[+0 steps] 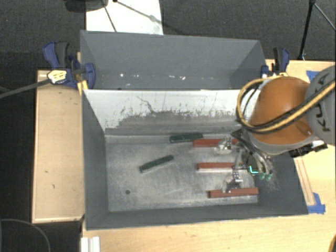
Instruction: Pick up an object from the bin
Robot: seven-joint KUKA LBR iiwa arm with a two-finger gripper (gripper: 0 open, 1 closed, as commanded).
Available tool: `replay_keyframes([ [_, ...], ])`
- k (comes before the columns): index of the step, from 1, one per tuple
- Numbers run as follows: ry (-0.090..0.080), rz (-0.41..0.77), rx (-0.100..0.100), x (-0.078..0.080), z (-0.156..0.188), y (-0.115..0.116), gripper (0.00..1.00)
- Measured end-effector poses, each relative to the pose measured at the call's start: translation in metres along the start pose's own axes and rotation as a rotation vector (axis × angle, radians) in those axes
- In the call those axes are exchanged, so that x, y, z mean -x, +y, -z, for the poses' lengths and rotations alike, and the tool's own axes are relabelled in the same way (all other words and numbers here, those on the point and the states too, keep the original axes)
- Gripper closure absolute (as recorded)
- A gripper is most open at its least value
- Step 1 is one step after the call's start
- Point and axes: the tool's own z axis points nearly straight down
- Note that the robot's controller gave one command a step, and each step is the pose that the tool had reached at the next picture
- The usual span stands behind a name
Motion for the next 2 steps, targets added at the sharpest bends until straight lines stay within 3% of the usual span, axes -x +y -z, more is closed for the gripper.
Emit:
replay_keyframes([
  [1,-0.008,0.001,0.0,0.002,0.004,0.0,0.0],
  [2,-0.013,-0.06,0.001,0.006,-0.052,0.0,0.0],
])
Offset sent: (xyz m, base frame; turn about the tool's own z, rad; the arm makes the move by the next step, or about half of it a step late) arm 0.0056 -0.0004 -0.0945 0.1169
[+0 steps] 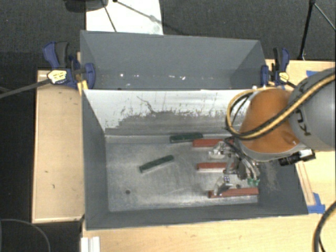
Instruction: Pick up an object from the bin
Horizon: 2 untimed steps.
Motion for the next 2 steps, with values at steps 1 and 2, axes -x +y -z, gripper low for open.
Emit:
replay_keyframes([
  [1,0.026,-0.093,0.002,0.003,-0.038,-0.005,0.0],
  [2,0.021,-0.041,0.005,0.013,-0.038,-0.009,0.0],
])
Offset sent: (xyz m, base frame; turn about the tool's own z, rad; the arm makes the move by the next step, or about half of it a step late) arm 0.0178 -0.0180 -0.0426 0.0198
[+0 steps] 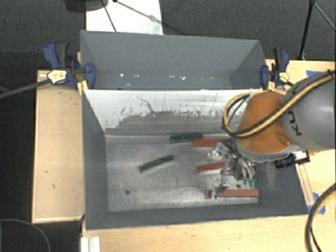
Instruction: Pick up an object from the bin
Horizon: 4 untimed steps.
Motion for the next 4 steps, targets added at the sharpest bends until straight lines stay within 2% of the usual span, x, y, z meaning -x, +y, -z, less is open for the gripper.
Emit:
replay_keyframes([
  [1,-0.019,-0.049,-0.007,-0.0066,0.0036,0.002,0.0],
  [2,-0.021,0.0,-0.005,0.002,0.0023,0.0008,1.0],
  [4,-0.016,0.0,-0.005,0.0005,0.0061,0.0006,1.0],
])
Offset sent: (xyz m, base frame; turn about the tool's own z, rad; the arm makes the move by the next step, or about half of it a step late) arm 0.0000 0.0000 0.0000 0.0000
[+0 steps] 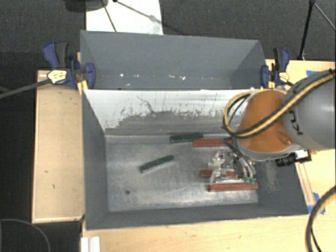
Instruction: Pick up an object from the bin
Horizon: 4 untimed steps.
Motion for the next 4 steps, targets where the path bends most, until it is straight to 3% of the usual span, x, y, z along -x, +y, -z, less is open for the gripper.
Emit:
replay_keyframes([
  [4,0.003,0.002,0.0,0.0,0.054,0.0,1.0],
])
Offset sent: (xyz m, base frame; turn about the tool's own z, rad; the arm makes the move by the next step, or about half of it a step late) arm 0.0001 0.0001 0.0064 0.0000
